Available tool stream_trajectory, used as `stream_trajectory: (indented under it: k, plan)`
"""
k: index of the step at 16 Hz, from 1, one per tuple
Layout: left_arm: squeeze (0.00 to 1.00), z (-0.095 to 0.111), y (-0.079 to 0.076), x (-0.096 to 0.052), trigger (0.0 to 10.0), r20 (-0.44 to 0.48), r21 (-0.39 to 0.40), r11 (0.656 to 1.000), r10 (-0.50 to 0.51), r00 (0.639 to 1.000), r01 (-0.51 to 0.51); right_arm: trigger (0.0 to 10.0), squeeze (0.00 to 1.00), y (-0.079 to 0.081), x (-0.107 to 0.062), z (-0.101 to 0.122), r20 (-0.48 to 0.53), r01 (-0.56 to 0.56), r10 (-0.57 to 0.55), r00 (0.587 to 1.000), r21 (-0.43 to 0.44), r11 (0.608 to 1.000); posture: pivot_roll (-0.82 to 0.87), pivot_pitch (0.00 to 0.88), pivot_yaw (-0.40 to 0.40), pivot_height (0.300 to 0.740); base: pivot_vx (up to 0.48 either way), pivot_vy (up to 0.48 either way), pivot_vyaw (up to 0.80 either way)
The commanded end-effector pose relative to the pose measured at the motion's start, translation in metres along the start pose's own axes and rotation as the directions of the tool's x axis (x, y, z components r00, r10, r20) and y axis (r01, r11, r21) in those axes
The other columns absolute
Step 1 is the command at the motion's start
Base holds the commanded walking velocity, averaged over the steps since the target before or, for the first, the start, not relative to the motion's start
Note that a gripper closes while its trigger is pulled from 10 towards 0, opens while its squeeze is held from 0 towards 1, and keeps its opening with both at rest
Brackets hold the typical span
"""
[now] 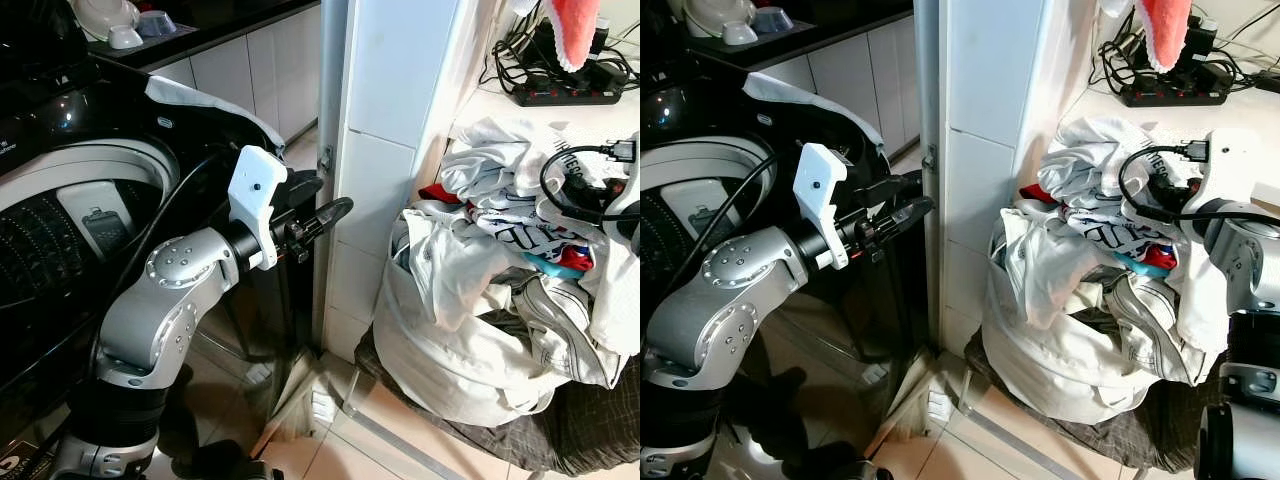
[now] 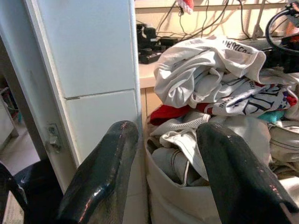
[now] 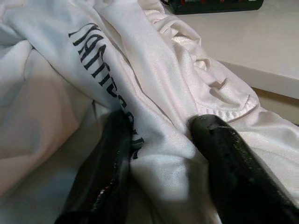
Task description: Clothes washing
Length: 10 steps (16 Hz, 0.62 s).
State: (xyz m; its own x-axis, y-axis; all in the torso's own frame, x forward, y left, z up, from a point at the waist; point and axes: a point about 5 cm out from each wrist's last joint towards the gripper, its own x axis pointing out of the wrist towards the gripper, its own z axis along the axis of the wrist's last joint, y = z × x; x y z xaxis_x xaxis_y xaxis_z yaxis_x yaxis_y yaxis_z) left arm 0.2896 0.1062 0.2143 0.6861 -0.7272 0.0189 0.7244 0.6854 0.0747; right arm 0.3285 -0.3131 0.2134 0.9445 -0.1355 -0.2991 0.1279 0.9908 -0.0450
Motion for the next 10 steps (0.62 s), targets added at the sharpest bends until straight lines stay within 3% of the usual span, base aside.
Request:
stream_trajectory:
  k: [1,10]
  plan:
    - [0.0,0.0039,0.0032,0.0011,10.0,0.014,0.023,1.0,0.021,1.0,-0.021,0.0,0.0,-0.0034,-0.0023,0.0044,0.007,-0.002,0.002,1.0,0.019,1.0,-0.02,0.0,0.012,0.74,0.0,0.0,0.0]
    - [0.0,0.0001,0.0069,0.0022,10.0,0.009,0.014,0.999,0.047,0.999,-0.047,0.0,0.0,-0.0062,-0.0084,0.0131,0.052,-0.004,0.001,0.999,0.048,0.999,-0.03,0.0,0.017,0.74,0.0,0.0,0.0]
